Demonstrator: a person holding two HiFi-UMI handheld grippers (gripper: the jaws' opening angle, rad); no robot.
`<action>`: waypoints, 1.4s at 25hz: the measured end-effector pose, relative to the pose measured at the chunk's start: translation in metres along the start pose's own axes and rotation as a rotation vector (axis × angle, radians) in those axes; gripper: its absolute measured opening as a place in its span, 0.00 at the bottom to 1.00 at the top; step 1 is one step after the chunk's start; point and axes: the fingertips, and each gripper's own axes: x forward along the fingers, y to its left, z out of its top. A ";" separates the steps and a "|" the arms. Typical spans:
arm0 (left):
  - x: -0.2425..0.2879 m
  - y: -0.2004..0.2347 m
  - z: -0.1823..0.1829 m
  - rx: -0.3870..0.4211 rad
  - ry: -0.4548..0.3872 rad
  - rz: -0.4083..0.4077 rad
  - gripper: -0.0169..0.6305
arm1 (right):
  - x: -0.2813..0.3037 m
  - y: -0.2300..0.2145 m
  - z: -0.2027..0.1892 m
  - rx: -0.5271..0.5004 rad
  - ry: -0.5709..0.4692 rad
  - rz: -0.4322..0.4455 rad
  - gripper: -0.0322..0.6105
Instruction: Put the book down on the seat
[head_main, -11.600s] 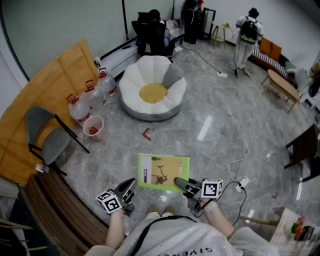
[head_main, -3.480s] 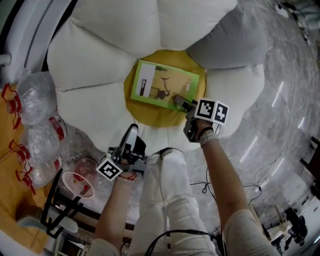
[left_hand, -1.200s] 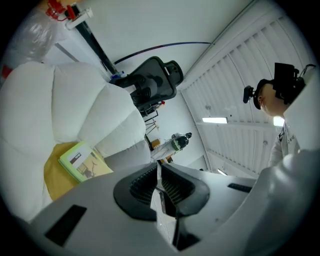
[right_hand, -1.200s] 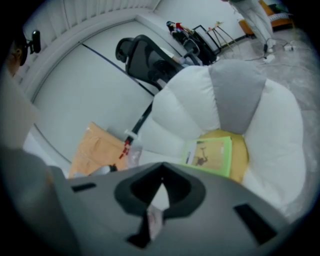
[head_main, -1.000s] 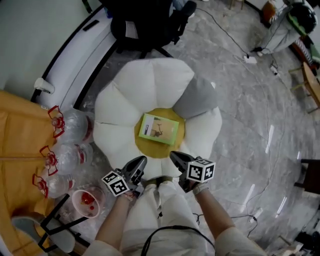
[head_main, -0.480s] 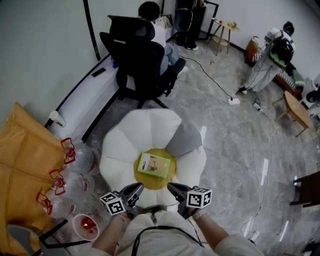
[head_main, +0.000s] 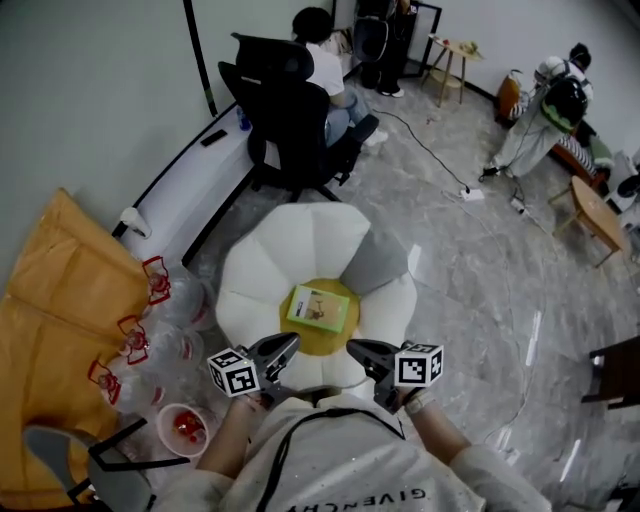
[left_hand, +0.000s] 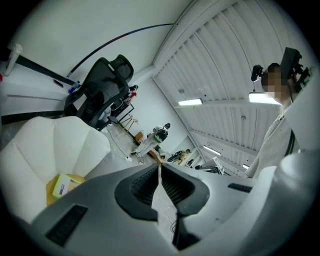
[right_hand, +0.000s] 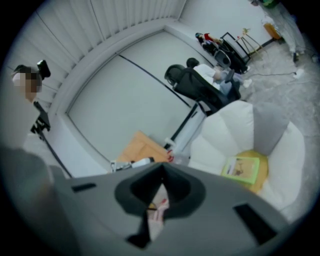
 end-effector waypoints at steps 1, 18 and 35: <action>-0.001 -0.003 0.001 -0.005 0.002 -0.004 0.08 | -0.001 0.005 0.001 0.001 0.006 0.006 0.07; 0.002 -0.028 0.017 -0.065 0.038 -0.039 0.08 | -0.005 0.042 0.011 -0.068 0.102 0.064 0.07; 0.002 -0.010 0.015 -0.140 0.012 -0.004 0.08 | -0.007 0.026 0.014 -0.033 0.101 0.056 0.07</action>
